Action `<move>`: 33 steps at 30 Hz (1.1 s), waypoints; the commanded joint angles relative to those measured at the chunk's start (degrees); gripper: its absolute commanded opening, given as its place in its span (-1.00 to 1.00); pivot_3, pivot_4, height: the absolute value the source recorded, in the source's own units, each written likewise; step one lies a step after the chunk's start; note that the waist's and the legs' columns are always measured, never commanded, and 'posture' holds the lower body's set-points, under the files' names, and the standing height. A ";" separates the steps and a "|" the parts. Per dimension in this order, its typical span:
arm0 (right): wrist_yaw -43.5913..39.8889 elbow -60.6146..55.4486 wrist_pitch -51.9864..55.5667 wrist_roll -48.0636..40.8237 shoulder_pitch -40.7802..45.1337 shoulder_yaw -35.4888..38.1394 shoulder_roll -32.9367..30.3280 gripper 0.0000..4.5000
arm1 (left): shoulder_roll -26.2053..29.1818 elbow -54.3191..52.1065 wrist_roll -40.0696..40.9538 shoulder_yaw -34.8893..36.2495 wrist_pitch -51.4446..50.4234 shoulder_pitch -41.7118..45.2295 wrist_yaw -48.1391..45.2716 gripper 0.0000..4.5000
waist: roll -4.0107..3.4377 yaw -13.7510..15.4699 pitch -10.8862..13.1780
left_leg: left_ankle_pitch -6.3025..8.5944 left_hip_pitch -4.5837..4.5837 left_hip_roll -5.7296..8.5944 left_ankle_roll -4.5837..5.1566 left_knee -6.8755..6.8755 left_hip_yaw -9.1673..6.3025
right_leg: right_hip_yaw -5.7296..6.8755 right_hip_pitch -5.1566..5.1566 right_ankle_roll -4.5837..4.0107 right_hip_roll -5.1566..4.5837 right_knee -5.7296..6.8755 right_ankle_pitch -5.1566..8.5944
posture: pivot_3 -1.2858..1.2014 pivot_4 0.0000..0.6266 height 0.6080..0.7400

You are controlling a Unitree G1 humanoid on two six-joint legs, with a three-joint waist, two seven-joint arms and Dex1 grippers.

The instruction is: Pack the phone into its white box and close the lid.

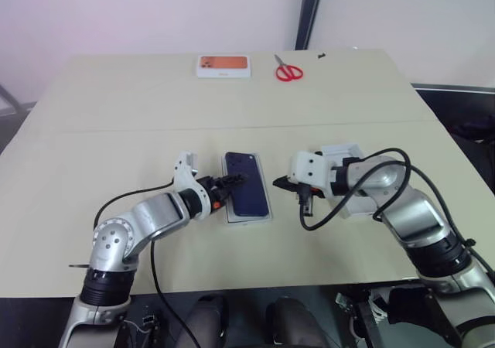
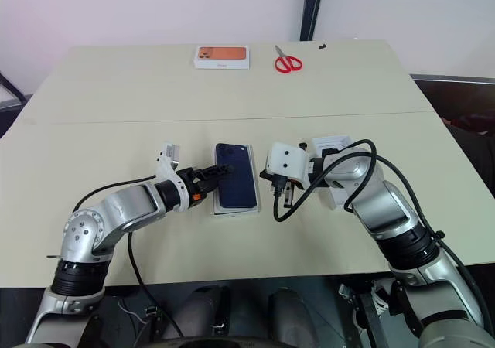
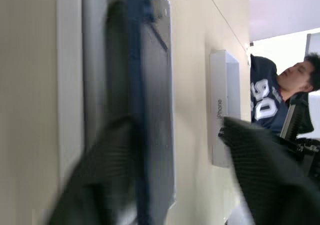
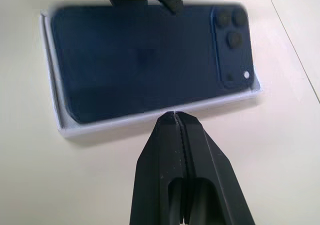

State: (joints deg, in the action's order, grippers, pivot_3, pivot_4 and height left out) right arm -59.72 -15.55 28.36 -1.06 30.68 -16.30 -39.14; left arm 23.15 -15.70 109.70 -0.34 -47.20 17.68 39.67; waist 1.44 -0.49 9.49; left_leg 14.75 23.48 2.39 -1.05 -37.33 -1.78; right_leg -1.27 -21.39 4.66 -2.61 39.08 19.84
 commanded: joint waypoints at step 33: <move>7.13 3.74 3.38 4.74 2.54 -1.90 1.75 -1.00 | 31.22 -1.09 -75.18 -15.71 7.87 6.43 -80.55 -0.86 | -0.36 -0.26 0.32 | 0.22 0.06 0.03 0.39 0.28 -0.01 | 0.02 -0.07 -0.07 -0.10 -0.22 0.00 | 0.03 -0.52 1.00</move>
State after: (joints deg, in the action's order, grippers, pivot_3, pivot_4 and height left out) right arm -53.76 -10.94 30.53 2.87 32.04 -17.97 -37.87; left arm 54.81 -16.59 37.66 -14.99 -41.58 23.34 -39.14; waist 1.08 -0.75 9.80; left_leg 14.97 23.54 2.41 -0.66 -37.05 -1.78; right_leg -1.25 -21.48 4.59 -2.71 38.87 19.84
